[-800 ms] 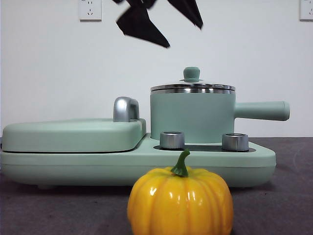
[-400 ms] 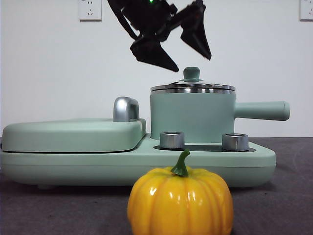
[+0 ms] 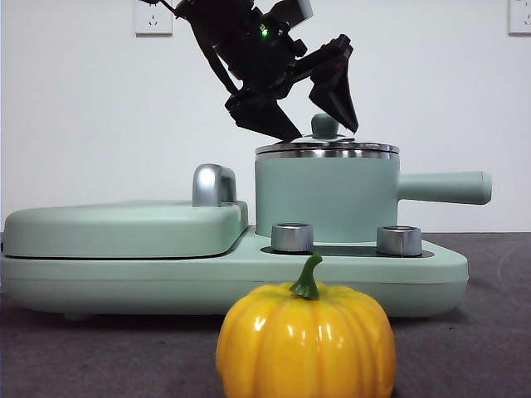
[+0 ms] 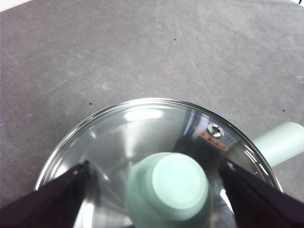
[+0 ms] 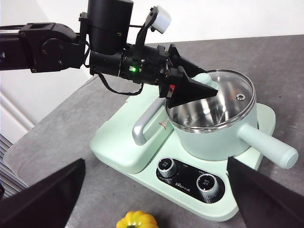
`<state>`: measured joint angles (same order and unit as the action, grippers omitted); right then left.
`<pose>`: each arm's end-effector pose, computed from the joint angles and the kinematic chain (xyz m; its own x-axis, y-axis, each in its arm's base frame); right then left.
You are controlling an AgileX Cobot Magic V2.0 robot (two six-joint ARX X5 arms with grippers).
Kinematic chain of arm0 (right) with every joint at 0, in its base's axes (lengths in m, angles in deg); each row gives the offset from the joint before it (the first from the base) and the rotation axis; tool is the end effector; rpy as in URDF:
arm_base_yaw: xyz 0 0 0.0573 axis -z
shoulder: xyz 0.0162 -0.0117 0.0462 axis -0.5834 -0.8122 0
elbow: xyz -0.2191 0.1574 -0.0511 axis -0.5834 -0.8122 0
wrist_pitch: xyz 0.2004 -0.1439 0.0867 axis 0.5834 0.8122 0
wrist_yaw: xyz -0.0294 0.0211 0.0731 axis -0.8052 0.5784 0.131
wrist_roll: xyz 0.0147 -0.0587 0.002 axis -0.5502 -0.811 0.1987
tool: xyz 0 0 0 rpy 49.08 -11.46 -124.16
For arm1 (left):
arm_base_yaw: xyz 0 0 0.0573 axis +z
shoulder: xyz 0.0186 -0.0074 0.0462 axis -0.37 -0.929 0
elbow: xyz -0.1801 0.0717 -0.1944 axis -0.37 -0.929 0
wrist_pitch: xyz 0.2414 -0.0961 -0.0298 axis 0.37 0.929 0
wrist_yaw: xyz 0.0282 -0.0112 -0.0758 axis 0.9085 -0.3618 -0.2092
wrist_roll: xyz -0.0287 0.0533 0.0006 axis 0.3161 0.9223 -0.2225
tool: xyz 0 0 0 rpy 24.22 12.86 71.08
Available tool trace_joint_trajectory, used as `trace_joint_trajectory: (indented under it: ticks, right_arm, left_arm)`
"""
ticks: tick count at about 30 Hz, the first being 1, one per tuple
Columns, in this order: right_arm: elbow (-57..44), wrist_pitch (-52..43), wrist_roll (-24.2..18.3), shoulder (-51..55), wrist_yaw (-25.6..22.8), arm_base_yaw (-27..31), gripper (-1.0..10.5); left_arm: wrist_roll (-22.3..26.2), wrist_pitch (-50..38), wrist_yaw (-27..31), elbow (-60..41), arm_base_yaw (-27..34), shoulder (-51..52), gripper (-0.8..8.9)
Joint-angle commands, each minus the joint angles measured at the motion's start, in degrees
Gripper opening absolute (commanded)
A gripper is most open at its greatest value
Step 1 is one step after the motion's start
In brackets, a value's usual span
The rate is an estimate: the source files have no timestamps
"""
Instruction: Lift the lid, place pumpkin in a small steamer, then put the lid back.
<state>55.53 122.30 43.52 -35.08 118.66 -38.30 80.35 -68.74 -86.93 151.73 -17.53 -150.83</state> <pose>0.0621 0.0286 0.3515 0.6902 0.6778 -0.2534 -0.5738 0.7260 0.3791 0.3404 -0.2871 0.2846 0.5327 -0.6613 -0.5281 0.7526 0.6556 -0.0618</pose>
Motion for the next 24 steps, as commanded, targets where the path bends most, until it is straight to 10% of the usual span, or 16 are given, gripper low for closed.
trace_joint_trajectory:
  ticks: [1,24]
  right_arm:
    - [0.7,-0.4,-0.5,-0.2,-0.2,-0.2,4.7]
    - [0.7,-0.3,-0.5,-0.2,-0.2,-0.2,4.7]
  left_arm:
    - [0.7,-0.4,1.2,1.4,-0.8,-1.6,3.66]
    - [4.4,0.2,1.6,2.1,-2.5,-1.2,1.13]
